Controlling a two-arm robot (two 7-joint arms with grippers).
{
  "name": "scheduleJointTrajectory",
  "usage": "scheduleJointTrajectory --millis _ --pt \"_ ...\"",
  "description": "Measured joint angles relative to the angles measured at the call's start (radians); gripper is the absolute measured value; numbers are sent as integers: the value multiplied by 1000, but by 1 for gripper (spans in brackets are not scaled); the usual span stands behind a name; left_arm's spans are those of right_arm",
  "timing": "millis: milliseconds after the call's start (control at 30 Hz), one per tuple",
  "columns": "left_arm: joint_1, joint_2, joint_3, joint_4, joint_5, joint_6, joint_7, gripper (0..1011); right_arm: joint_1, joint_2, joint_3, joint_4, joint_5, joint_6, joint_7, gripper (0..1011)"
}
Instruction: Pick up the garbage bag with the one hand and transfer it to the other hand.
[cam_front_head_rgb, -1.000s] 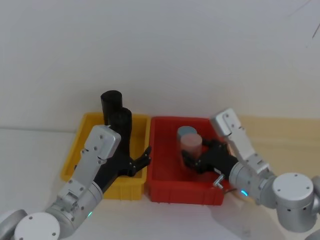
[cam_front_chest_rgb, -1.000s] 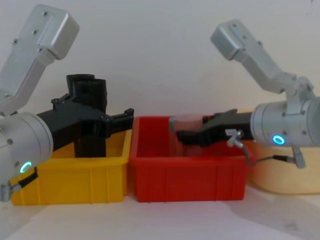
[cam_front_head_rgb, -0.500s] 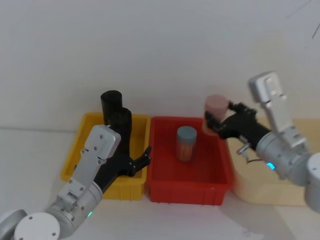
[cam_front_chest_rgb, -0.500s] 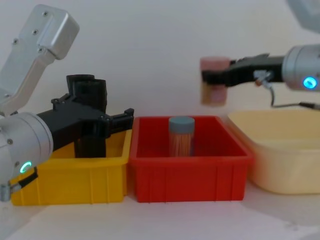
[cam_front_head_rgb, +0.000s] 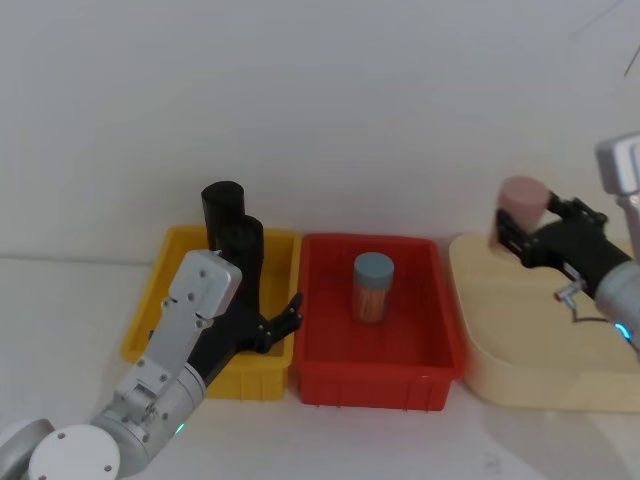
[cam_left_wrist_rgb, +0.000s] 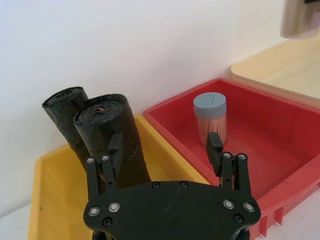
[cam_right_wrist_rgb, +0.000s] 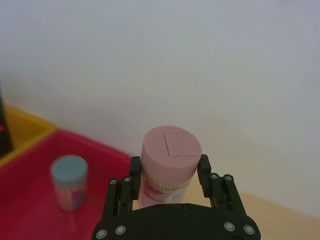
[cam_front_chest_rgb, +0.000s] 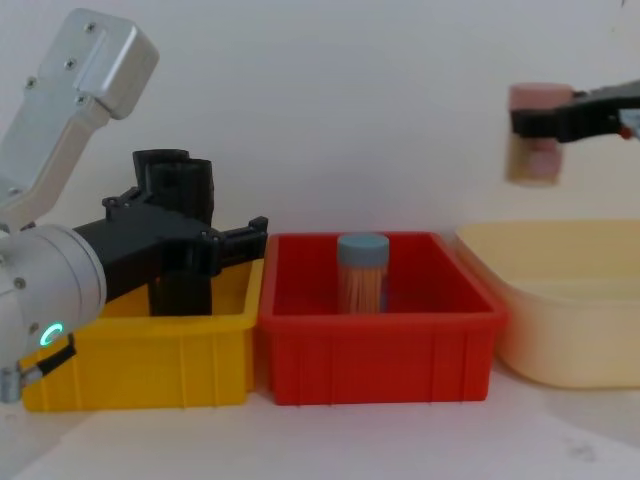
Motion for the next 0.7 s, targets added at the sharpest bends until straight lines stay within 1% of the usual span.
scheduleJointTrajectory --millis 300,633,700 --pt "0 0 0 0 0 0 0 1000 -52 31 48 0 -13 40 -36 675" --pt "0 0 0 0 0 0 0 1000 -61 39 54 36 -31 45 -41 675" --pt "0 0 0 0 0 0 0 1000 -61 39 54 43 -35 45 -41 705"
